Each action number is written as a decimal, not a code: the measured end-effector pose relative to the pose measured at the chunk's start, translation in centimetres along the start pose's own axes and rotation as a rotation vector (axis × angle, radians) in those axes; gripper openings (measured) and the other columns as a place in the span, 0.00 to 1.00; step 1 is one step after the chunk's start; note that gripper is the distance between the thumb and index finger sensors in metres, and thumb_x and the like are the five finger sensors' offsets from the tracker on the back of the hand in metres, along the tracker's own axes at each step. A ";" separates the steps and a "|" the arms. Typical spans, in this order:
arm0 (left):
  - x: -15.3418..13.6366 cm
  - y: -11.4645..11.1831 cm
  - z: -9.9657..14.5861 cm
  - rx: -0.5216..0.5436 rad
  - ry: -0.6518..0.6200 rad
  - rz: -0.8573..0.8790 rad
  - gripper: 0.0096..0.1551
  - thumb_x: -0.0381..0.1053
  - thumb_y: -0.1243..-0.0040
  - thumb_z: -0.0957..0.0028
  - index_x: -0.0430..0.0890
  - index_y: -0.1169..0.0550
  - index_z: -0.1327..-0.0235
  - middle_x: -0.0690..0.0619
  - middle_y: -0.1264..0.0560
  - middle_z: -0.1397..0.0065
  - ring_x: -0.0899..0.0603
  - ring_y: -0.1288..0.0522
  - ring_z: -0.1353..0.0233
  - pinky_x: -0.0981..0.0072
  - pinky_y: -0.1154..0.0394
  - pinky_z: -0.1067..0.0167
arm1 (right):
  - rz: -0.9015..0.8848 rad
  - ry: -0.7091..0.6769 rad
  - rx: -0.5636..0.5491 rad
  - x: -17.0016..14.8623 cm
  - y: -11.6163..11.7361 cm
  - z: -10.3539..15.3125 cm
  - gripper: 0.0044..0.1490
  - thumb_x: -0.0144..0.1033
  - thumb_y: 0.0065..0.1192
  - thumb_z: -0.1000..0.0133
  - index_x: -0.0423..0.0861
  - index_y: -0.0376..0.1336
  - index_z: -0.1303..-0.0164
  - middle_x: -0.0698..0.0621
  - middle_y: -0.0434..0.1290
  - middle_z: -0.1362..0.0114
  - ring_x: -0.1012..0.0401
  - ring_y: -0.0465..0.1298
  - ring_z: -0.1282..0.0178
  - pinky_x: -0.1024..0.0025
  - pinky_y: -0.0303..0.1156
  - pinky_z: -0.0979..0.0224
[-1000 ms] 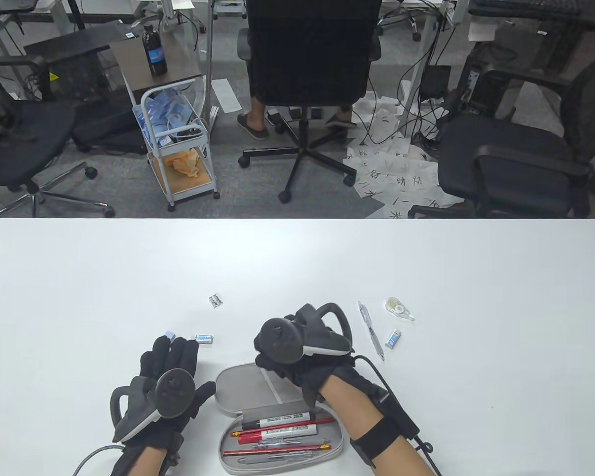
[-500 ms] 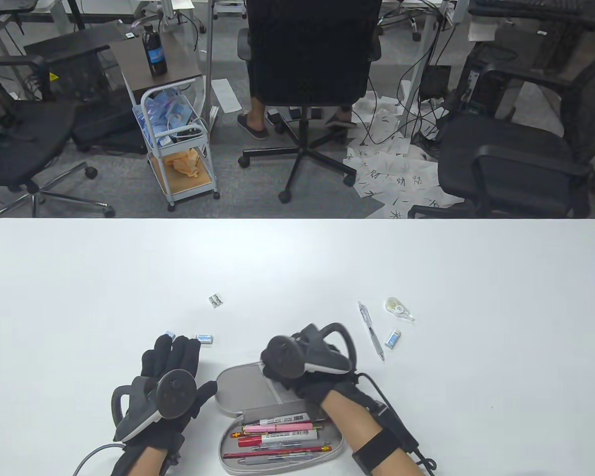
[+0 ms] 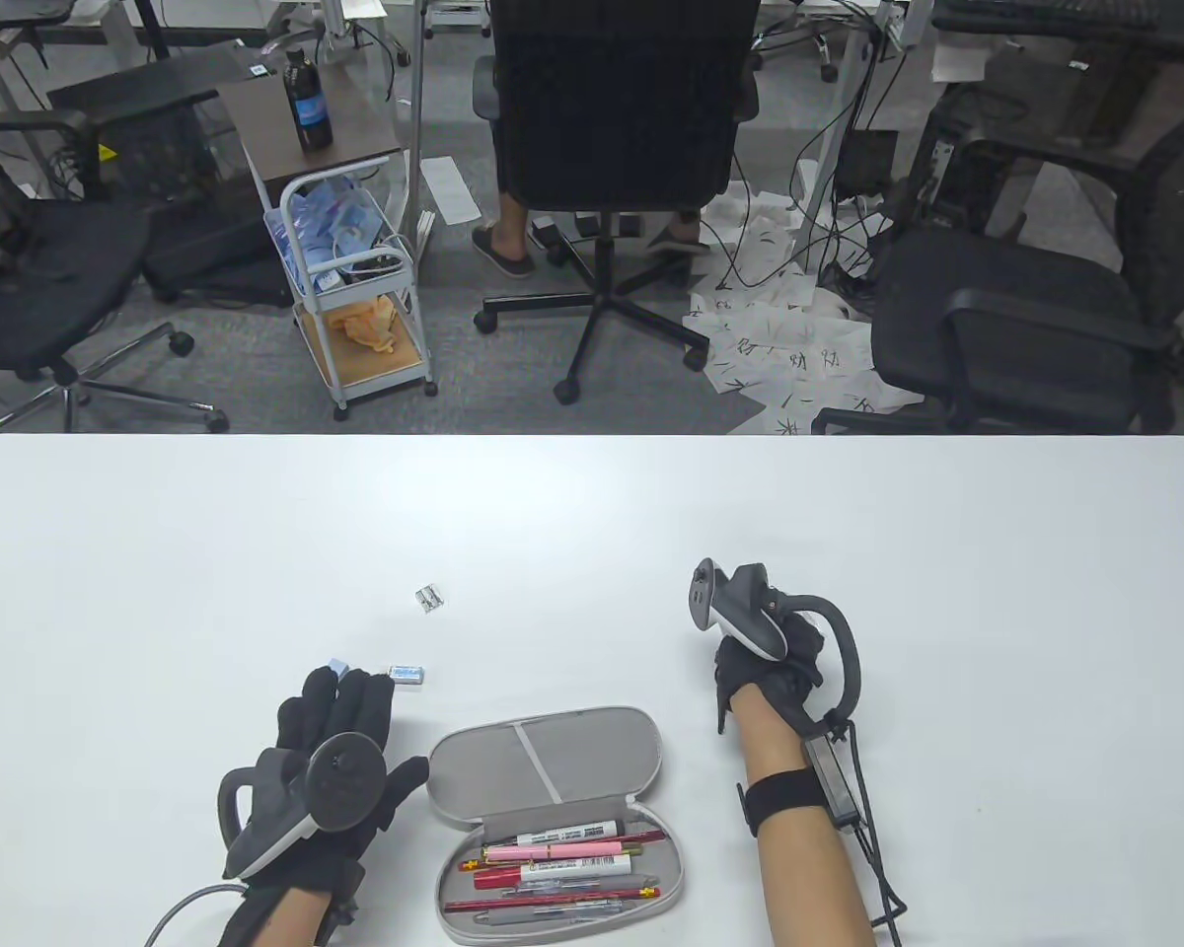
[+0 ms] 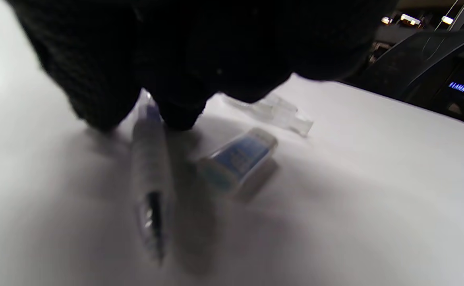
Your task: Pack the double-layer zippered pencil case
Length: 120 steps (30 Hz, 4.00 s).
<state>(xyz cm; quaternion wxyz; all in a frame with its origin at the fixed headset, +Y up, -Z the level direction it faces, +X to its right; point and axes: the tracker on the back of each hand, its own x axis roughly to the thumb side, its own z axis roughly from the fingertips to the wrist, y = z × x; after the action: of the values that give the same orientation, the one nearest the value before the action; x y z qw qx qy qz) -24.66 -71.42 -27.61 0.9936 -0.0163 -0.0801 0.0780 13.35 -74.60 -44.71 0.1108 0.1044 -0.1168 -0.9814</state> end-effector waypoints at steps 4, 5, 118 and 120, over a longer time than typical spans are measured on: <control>0.0 0.0 0.0 -0.004 -0.004 -0.003 0.54 0.63 0.35 0.42 0.38 0.42 0.12 0.35 0.44 0.12 0.25 0.56 0.18 0.33 0.57 0.28 | -0.044 -0.039 0.067 0.2 0.1 -0.7 0.25 0.55 0.73 0.48 0.48 0.77 0.51 0.62 0.79 0.61 0.65 0.78 0.62 0.72 0.79 0.56; 0.0 -0.1 0.0 -0.006 -0.004 -0.004 0.54 0.63 0.35 0.42 0.39 0.42 0.12 0.35 0.44 0.12 0.25 0.56 0.18 0.33 0.57 0.28 | -0.045 -0.043 0.072 0.2 0.1 -0.7 0.26 0.55 0.73 0.47 0.47 0.77 0.51 0.62 0.79 0.61 0.65 0.78 0.61 0.72 0.79 0.56; 8.9 -3.5 -4.2 -0.271 -0.201 -0.273 0.30 0.51 0.38 0.38 0.40 0.26 0.26 0.37 0.32 0.22 0.27 0.33 0.26 0.29 0.39 0.29 | -1.032 -0.425 0.351 9.7 1.8 12.4 0.24 0.32 0.57 0.46 0.35 0.62 0.42 0.40 0.52 0.25 0.40 0.49 0.27 0.37 0.35 0.41; 9.6 -3.5 -4.7 -0.258 -0.207 -0.261 0.30 0.51 0.37 0.39 0.40 0.25 0.27 0.37 0.31 0.23 0.28 0.32 0.27 0.29 0.38 0.29 | -1.027 -0.444 0.323 9.7 1.8 12.5 0.24 0.32 0.58 0.46 0.35 0.63 0.43 0.40 0.54 0.25 0.40 0.50 0.27 0.37 0.36 0.42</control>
<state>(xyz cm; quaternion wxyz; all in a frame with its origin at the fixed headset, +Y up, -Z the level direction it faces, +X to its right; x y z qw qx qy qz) -14.02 -73.48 -30.62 0.9714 -0.1248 -0.1925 -0.0610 1.55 -76.06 -34.11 -0.4241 -0.0451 -0.2200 -0.8773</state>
